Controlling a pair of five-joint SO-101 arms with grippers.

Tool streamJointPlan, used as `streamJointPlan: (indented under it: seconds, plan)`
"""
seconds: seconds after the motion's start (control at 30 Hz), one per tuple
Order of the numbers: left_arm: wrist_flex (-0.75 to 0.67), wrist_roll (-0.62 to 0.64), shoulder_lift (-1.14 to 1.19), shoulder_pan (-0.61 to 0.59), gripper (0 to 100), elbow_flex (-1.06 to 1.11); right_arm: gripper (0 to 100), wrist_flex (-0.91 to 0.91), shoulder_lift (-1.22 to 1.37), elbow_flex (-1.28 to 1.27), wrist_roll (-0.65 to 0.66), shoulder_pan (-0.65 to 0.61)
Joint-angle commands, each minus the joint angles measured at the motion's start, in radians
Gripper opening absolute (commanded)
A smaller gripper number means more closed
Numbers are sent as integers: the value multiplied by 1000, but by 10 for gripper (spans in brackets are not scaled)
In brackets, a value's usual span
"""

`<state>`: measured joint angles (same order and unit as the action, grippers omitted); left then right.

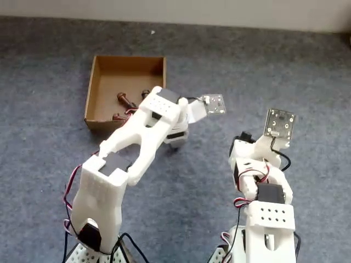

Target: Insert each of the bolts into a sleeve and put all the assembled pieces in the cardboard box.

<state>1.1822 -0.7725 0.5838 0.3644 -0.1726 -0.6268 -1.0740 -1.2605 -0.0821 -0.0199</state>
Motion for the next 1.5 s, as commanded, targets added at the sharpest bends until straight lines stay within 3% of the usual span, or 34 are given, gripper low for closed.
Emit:
streamJointPlan:
  seconds: [0.0,0.13,0.3,0.53,0.7,0.9,1.07,1.27,1.47]
  plan:
    - [9,-12,30,-48,157,-94,4,27,-25,4,-8,12]
    - [63,-14,35,-48,115,-102,4,27,-25,4,-8,12]
    - [141,-87,33,-45,117,-104,4,27,-25,4,-8,12]
    - [224,-84,33,-5,111,-102,4,27,-25,4,-8,12]
    - [173,-2,42,-1,113,-96,4,25,-25,4,-8,12]
    - [152,6,45,-1,111,-93,4,24,-25,2,-8,12]
    - [152,6,39,4,1,-93,4,24,-25,2,-8,12]
    - [212,9,31,5,5,-102,4,24,-25,2,-8,12]
    - [258,150,-91,5,5,-93,4,28,-31,-18,-8,12]
